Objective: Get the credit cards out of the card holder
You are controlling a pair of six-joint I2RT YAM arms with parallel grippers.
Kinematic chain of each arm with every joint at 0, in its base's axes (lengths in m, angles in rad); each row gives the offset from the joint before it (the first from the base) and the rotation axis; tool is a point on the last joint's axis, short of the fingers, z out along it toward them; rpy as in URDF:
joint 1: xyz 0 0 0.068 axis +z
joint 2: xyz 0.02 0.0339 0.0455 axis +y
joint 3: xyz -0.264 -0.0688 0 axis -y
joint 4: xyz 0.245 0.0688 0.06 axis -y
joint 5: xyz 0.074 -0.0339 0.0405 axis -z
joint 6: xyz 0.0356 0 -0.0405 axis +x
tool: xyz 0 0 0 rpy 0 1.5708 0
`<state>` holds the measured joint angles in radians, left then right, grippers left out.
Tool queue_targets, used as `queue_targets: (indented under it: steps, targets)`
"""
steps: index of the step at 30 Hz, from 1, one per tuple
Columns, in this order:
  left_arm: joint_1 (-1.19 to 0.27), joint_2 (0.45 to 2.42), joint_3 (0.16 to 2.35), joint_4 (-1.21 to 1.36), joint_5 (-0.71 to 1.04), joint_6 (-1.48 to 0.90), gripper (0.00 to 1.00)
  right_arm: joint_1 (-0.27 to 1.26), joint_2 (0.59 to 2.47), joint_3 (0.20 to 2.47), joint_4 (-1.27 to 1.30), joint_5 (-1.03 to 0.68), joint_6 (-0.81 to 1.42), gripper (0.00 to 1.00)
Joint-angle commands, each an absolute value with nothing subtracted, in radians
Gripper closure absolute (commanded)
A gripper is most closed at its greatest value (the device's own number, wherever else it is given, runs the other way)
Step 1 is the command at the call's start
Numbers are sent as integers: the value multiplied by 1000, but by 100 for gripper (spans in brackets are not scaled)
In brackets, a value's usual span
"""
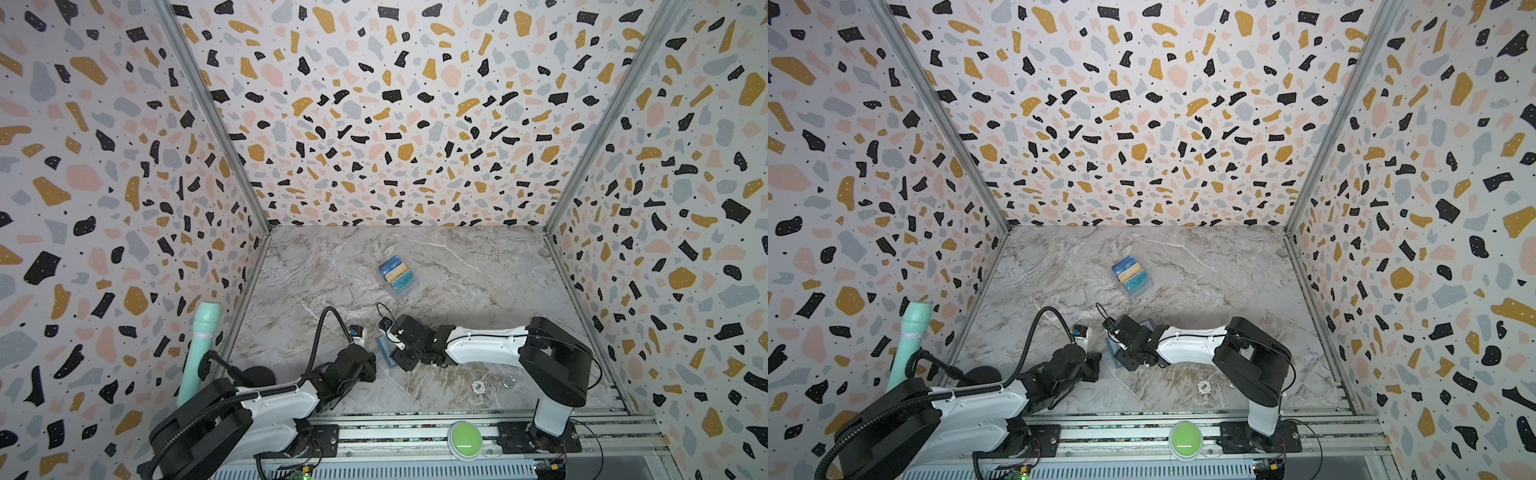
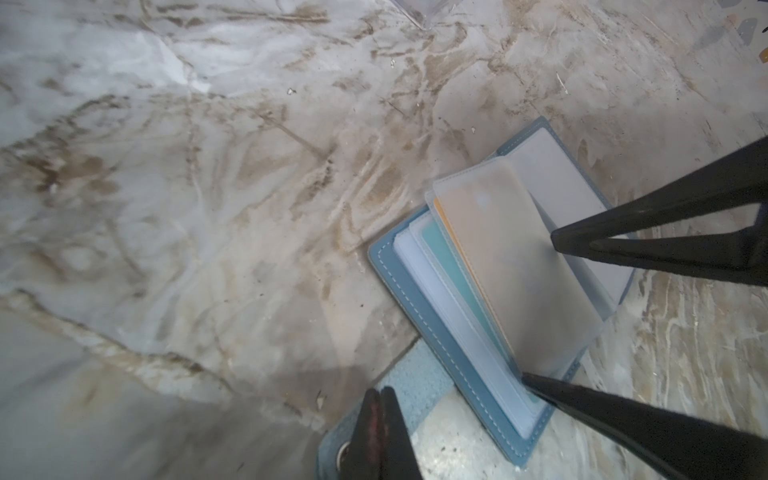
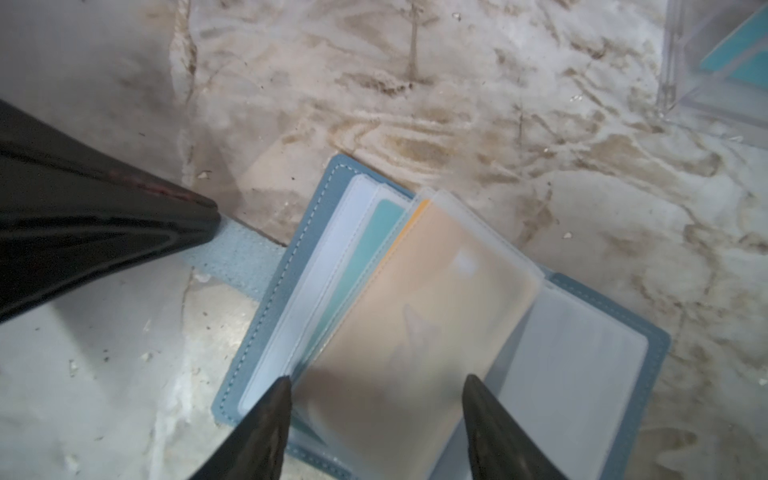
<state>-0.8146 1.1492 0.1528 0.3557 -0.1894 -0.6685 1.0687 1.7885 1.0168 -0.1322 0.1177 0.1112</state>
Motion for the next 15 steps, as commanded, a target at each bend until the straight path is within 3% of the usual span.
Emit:
queue_targets:
  steps: [1, 15]
  targets:
    - [-819, 1146, 137, 318, -196, -657, 100, 1057, 1765, 1027, -183, 161, 124, 37]
    - [-818, 1151, 137, 318, -196, -655, 100, 1017, 1724, 999, -149, 116, 144, 55]
